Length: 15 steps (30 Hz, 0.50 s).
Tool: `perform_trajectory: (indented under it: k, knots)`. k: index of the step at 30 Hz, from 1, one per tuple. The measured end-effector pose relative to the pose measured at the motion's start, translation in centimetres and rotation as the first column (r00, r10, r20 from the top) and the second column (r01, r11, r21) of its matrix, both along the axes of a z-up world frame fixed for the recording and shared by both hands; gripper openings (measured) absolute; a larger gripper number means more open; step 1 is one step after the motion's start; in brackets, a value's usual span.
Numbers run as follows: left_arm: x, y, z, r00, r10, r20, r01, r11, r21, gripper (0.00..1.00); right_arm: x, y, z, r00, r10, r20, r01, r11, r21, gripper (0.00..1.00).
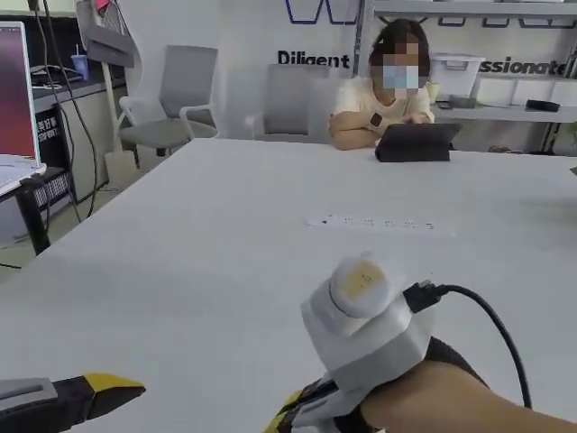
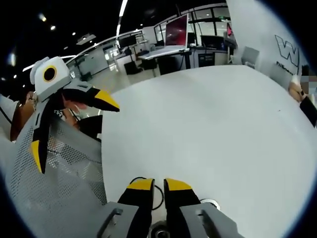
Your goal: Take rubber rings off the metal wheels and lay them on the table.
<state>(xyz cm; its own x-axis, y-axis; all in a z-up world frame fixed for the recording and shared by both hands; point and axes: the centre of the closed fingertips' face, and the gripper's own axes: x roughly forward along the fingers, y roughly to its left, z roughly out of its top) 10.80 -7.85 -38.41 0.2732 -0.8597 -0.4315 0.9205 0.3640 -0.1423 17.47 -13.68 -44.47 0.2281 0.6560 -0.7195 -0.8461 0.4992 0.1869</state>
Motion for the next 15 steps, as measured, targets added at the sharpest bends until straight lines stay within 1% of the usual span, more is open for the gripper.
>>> perform_trajectory:
  k: [3,6,9,15]
  knots:
    - [0.0,0.0,0.0,1.000,0.002,-0.001,-0.002,1.000,-0.001,0.97,0.7,-0.6,0.9,1.000,-0.011,0.019,0.011,1.000,0.011,0.06]
    - [0.0,0.0,0.0,1.000,0.003,-0.003,-0.003,1.000,-0.001,0.97,1.3,-1.2,2.2,0.999,-0.027,0.037,0.026,0.999,0.032,0.06]
    - [0.1,0.0,0.0,1.000,0.003,-0.002,-0.003,1.000,0.001,0.97,1.7,-1.5,3.0,0.998,-0.035,0.050,0.033,0.999,0.039,0.07]
    - [0.1,0.0,-0.1,1.000,0.004,-0.006,-0.004,1.000,0.002,0.97,2.5,-2.3,5.0,0.993,-0.052,0.104,0.046,0.997,0.059,0.09]
